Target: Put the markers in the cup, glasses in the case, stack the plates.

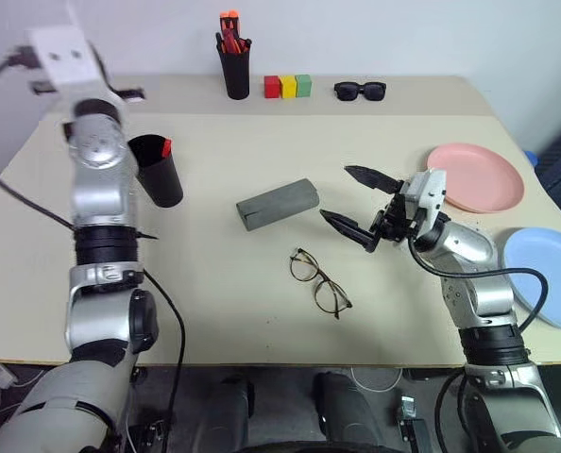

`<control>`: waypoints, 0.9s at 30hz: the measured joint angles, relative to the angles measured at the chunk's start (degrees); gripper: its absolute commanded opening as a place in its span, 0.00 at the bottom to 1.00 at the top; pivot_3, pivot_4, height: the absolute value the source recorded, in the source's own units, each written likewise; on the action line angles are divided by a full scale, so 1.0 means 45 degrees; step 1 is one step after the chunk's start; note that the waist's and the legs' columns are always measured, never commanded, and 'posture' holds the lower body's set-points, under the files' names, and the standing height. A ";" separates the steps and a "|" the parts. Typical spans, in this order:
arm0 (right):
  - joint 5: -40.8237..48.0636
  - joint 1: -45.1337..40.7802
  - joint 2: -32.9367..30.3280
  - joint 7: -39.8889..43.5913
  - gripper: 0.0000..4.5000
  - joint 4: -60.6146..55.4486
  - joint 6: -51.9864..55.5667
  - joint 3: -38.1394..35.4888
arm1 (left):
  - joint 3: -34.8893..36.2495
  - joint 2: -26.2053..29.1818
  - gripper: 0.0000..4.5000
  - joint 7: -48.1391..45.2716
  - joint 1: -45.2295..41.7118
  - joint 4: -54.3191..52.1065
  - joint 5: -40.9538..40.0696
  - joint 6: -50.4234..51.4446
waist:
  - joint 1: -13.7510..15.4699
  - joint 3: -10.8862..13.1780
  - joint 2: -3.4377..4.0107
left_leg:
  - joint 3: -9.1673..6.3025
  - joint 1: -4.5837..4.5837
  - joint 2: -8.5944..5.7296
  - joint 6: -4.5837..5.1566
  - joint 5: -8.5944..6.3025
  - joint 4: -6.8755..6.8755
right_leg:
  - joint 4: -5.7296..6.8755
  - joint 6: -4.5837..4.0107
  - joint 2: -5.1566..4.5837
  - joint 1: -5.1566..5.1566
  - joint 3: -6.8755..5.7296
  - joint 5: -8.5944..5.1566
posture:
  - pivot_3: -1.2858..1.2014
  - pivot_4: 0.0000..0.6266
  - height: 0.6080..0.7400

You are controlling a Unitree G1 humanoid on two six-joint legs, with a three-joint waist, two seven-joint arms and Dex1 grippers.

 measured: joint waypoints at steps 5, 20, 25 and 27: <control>0.0350 0.0615 -0.0002 -0.0188 1.00 -0.0269 0.0072 -0.0413 | -0.0459 -0.0189 0.02 -0.0021 0.0024 0.0912 0.0294 -0.1063 | 0.0055 0.0001 0.0001 | 0.0001 -0.0001 0.0001 0.0001 0.0000 0.0003 | 0.0007 0.0001 -0.0001 -0.0004 -0.0001 0.0000 | 0.52 0.24 1.00; 0.0359 0.1199 -0.0005 -0.0845 1.00 -0.1107 0.0213 -0.0525 | -0.1130 -0.0297 0.02 -0.1390 0.3141 -0.2860 0.0543 -0.0031 | 0.0086 0.0001 0.0002 | -0.0001 0.0000 0.0002 0.0001 0.0001 0.0008 | 0.0012 0.0001 0.0000 0.0003 0.0000 -0.0001 | 0.52 0.24 1.00; 0.0360 0.1248 -0.0002 -0.0824 1.00 -0.1110 0.0210 -0.0529 | -0.1102 -0.0162 0.02 -0.1464 0.3882 -0.4000 0.0564 0.0632 | 0.0094 0.0001 0.0003 | -0.0002 0.0001 0.0002 0.0001 0.0001 0.0005 | 0.0011 0.0001 0.0000 0.0004 0.0000 -0.0001 | 0.52 0.24 1.00; 0.0361 0.1255 0.0000 -0.0796 1.00 -0.1110 0.0209 -0.0525 | -0.1102 -0.0132 0.02 -0.1470 0.4149 -0.4065 0.0607 0.0706 | 0.0093 0.0001 0.0003 | -0.0002 0.0002 0.0002 0.0001 0.0001 0.0007 | 0.0012 0.0001 0.0001 0.0004 0.0000 -0.0001 | 0.52 0.24 1.00</control>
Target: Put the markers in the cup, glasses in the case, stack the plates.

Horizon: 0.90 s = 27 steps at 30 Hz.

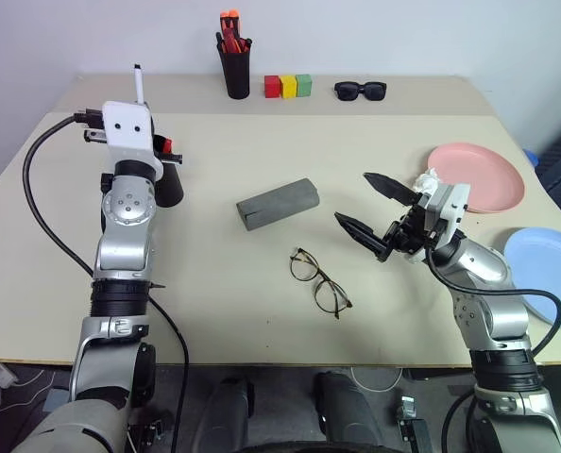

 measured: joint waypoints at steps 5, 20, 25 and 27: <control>0.0001 0.0030 0.0000 0.0201 1.00 0.0001 -0.0002 0.0000 | 0.0028 0.0108 0.02 0.0008 0.0288 -0.0003 0.0097 0.0046 | 0.0004 0.0000 0.0000 | -0.0001 0.0000 0.0000 0.0000 0.0000 -0.0001 | -0.0001 -0.0001 0.0000 0.0000 0.0000 0.0000 | 0.52 0.24 1.00; -0.0004 -0.0092 0.0004 0.0351 1.00 0.0129 0.0026 0.0004 | 0.0439 0.0153 0.79 0.0088 0.0630 -0.0268 0.0215 0.0155 | 0.0006 0.0000 0.0000 | -0.0001 0.0000 0.0000 0.0000 0.0000 -0.0001 | -0.0001 -0.0001 -0.0001 0.0000 -0.0001 0.0000 | 0.52 0.24 1.00; -0.0004 -0.0096 0.0004 0.0309 1.00 0.0128 0.0118 0.0018 | 0.0471 0.0147 0.79 0.0018 0.0726 -0.0690 0.0159 0.0280 | 0.0009 0.0000 0.0000 | -0.0001 0.0000 0.0000 0.0000 0.0000 -0.0001 | -0.0001 -0.0001 -0.0001 0.0000 0.0000 0.0000 | 0.52 0.24 1.00; -0.0219 -0.0126 -0.0034 -0.0115 1.00 0.0013 0.0524 0.0111 | 0.0585 -0.0217 0.79 -0.0437 0.0482 -0.1352 -0.0691 0.1058 | 0.0027 0.0000 -0.0001 | -0.0003 -0.0004 0.0000 -0.0001 0.0000 0.0003 | 0.0000 -0.0001 -0.0001 0.0000 -0.0002 0.0000 | 0.52 0.24 1.00</control>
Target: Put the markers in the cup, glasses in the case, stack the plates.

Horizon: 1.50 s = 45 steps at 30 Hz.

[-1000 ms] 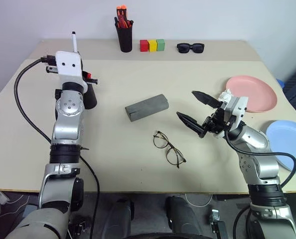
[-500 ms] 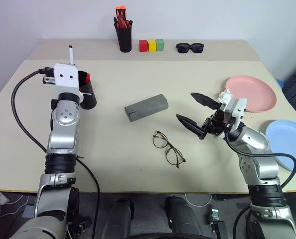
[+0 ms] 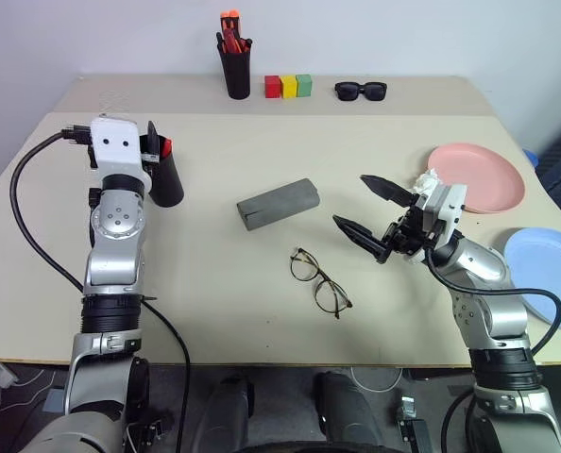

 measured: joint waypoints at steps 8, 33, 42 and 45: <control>-0.0450 0.1275 -0.0639 -0.1463 1.00 -0.2190 0.1583 -0.0135 | -0.1335 -0.0246 0.79 -0.3875 -0.0685 -0.3483 -0.3572 0.4369 | -0.0016 -0.0001 0.0002 | -0.0002 -0.0002 0.0000 0.0003 -0.0003 -0.0009 | -0.0007 0.0001 0.0002 0.0001 0.0002 -0.0006 | 0.52 0.24 1.00; -0.1405 0.5086 -0.1062 -0.3450 1.00 -0.4244 0.2398 -0.1368 | -0.5370 0.1600 0.79 -1.1734 -0.1356 -0.0143 -0.3558 0.5932 | -0.0090 0.0004 0.0015 | 0.0005 0.0003 0.0010 0.0037 -0.0018 -0.0005 | -0.0007 -0.0008 0.0011 0.0004 0.0011 -0.0024 | 0.52 0.24 1.00; -0.1576 0.4252 -0.0990 -0.3329 1.00 -0.3598 0.2046 -0.1033 | -0.4940 0.2418 0.79 -1.2063 -0.0808 -0.1431 -0.4491 0.7826 | -0.0047 0.0006 0.0017 | 0.0005 0.0005 0.0010 0.0034 -0.0016 0.0007 | -0.0009 -0.0011 0.0011 0.0014 0.0010 -0.0025 | 0.52 0.24 1.00; -0.1577 0.4084 -0.0991 -0.3295 1.00 -0.3513 0.2042 -0.0979 | -0.4944 0.2414 0.79 -1.1740 -0.0682 -0.1431 -0.4397 0.7956 | -0.0024 0.0006 0.0017 | 0.0004 0.0004 0.0010 0.0034 -0.0016 0.0005 | -0.0010 -0.0010 0.0011 0.0013 0.0010 -0.0025 | 0.52 0.24 1.00</control>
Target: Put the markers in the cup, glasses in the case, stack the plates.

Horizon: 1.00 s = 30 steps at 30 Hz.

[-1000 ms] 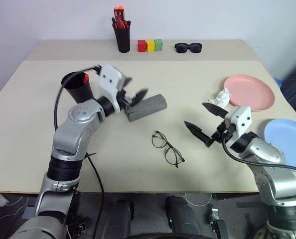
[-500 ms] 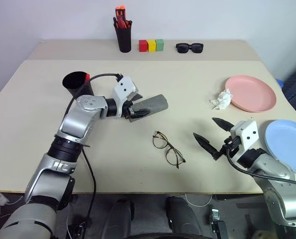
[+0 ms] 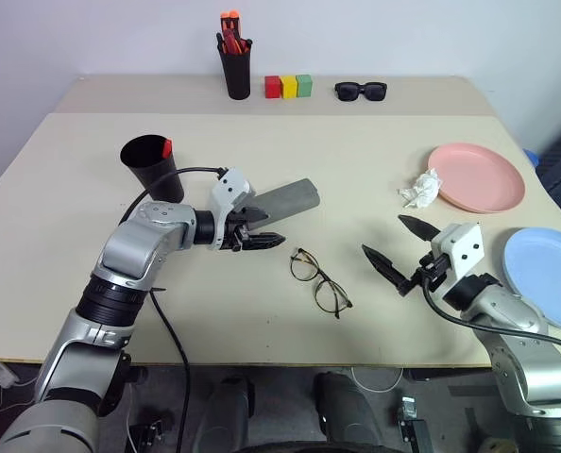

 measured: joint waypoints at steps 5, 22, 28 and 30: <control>0.0011 -0.0128 -0.0011 0.0061 1.00 0.0000 0.0047 0.0004 | -0.0041 -0.0013 0.79 0.0417 0.0362 -0.0217 0.0032 0.0390 | -0.0008 0.0000 0.0000 | 0.0000 0.0001 0.0000 0.0000 0.0000 0.0000 | 0.0001 0.0000 0.0000 0.0000 0.0000 0.0000 | 0.52 0.24 1.00; 0.0135 -0.0983 -0.0085 -0.0215 1.00 -0.0677 0.1509 0.0242 | 0.0354 -0.0482 0.79 0.2164 0.0356 -0.0137 0.0193 0.0594 | -0.0004 0.0000 0.0000 | -0.0001 0.0001 0.0000 0.0000 0.0000 -0.0001 | 0.0001 0.0001 0.0000 -0.0001 0.0000 0.0001 | 0.52 0.24 1.00; 0.0156 -0.0983 -0.0084 -0.0213 1.00 -0.0682 0.1626 0.0244 | 0.0544 -0.0886 0.79 0.2961 0.0236 0.0231 0.0516 0.0181 | 0.0009 0.0000 0.0000 | -0.0001 0.0000 -0.0001 0.0000 0.0000 0.0003 | 0.0001 0.0002 0.0000 -0.0001 0.0000 0.0002 | 0.52 0.24 1.00; 0.0156 -0.0982 -0.0084 -0.0207 1.00 -0.0682 0.1626 0.0245 | 0.0775 -0.1030 0.79 0.3281 0.0177 0.0392 0.0681 -0.0176 | 0.0010 0.0000 0.0000 | 0.0000 0.0000 -0.0001 -0.0001 0.0000 0.0002 | 0.0000 0.0002 0.0000 -0.0001 -0.0001 0.0002 | 0.52 0.24 1.00</control>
